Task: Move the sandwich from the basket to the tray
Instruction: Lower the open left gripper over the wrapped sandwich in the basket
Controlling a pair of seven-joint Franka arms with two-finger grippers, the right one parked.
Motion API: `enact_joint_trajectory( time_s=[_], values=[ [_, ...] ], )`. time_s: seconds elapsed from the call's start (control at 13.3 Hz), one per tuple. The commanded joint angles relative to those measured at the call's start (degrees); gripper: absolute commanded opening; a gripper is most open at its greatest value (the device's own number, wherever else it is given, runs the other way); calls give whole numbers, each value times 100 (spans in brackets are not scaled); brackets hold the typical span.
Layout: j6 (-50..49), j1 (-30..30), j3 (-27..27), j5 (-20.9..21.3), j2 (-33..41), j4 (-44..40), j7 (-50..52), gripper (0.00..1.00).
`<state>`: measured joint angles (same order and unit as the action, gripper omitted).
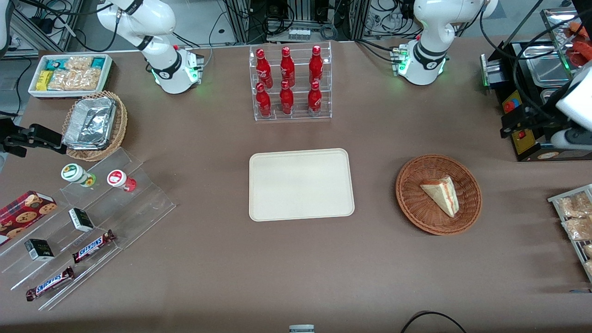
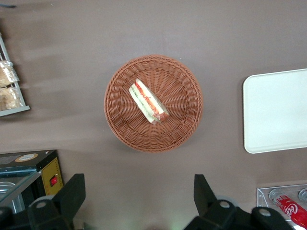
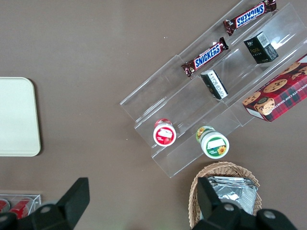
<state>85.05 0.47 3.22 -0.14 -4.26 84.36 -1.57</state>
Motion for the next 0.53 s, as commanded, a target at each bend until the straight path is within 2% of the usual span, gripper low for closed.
enact_joint_trajectory(
  time_s=[0.0, 0.15, 0.45],
  values=[
    [519, 5, 3, 67, -75, 456, 16, 100],
    [1012, 5, 3, 67, -49, 896, 94, 100],
    [1768, -30, 12, 76, -66, 1600, 1085, 100]
  ],
)
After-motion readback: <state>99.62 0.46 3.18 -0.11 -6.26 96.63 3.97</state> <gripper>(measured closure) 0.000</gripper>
